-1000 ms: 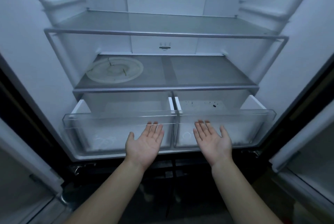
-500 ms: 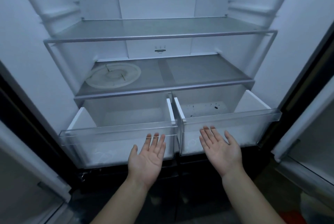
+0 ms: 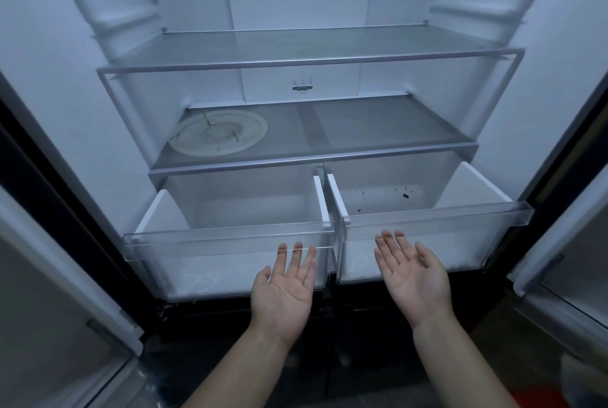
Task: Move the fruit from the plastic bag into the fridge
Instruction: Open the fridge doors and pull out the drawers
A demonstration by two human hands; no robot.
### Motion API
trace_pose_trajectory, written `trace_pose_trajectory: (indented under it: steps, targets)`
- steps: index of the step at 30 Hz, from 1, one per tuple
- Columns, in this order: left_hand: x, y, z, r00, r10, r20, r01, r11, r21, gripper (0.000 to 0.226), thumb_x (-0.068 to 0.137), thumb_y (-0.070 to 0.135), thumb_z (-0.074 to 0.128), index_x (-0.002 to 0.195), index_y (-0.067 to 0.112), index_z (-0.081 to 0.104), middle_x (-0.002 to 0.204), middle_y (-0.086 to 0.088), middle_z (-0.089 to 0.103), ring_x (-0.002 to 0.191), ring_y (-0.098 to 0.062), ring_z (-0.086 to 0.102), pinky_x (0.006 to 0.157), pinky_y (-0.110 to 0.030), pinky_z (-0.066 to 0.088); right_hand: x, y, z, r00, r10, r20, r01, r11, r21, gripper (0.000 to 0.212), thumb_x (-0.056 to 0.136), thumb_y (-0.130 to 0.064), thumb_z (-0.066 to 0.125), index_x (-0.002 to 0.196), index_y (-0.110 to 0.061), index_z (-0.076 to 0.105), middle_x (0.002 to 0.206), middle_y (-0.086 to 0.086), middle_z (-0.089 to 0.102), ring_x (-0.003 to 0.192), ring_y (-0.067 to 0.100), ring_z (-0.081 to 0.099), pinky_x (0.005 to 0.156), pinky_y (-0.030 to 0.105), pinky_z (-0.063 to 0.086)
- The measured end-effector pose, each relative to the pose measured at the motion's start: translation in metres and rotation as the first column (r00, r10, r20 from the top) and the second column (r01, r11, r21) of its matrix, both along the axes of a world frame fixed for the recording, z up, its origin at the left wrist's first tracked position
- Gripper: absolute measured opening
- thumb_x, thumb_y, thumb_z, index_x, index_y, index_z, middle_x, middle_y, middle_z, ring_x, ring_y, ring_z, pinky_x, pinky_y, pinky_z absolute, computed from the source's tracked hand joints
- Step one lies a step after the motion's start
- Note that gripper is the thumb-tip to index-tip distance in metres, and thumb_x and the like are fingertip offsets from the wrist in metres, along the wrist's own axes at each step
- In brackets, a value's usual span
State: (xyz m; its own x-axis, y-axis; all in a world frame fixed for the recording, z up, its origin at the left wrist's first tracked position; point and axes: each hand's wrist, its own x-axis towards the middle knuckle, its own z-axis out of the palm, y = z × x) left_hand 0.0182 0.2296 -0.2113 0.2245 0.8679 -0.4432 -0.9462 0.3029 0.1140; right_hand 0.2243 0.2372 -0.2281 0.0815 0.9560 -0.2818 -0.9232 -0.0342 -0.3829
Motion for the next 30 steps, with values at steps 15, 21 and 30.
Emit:
trace_pose_trajectory:
  steps: [15, 21, 30]
  targets:
    - [0.000, -0.003, -0.001, 0.998, -0.065, 0.003, 0.065, 0.998, -0.001, 0.046, 0.099, 0.040, 0.030, 0.127, 0.009, 0.049, 0.125, -0.023, 0.059, 0.119, -0.043, 0.052, 0.099, -0.050, 0.044, 0.001, 0.006, -0.005, 0.999, -0.008, 0.036, 0.007, 1.000, 0.011, 0.095, 0.024, -0.022, 0.094, 0.111, -0.008, 0.059, 0.111, 0.013, 0.068, 0.106, 0.027, 0.064, 0.086, 0.041, 0.053]
    - [-0.001, -0.005, 0.000, 0.998, -0.063, 0.019, 0.063, 0.998, -0.009, 0.043, 0.100, 0.034, 0.029, 0.128, 0.008, 0.049, 0.125, -0.023, 0.059, 0.120, -0.044, 0.051, 0.104, -0.048, 0.038, 0.001, 0.005, -0.004, 0.997, -0.061, 0.043, 0.062, 0.998, -0.026, 0.065, 0.041, -0.022, 0.087, 0.098, -0.009, 0.059, 0.098, 0.011, 0.068, 0.098, 0.025, 0.066, 0.081, 0.037, 0.057]
    - [0.003, -0.005, -0.006, 0.999, -0.053, -0.010, 0.053, 0.999, 0.001, 0.040, 0.099, 0.029, 0.028, 0.128, 0.010, 0.049, 0.124, -0.022, 0.060, 0.120, -0.043, 0.051, 0.104, -0.048, 0.038, -0.002, -0.005, 0.001, 0.989, -0.065, 0.136, 0.077, 0.993, -0.084, 0.014, 0.088, -0.016, 0.053, 0.101, -0.012, 0.059, 0.103, 0.009, 0.065, 0.093, 0.020, 0.069, 0.089, 0.036, 0.052]
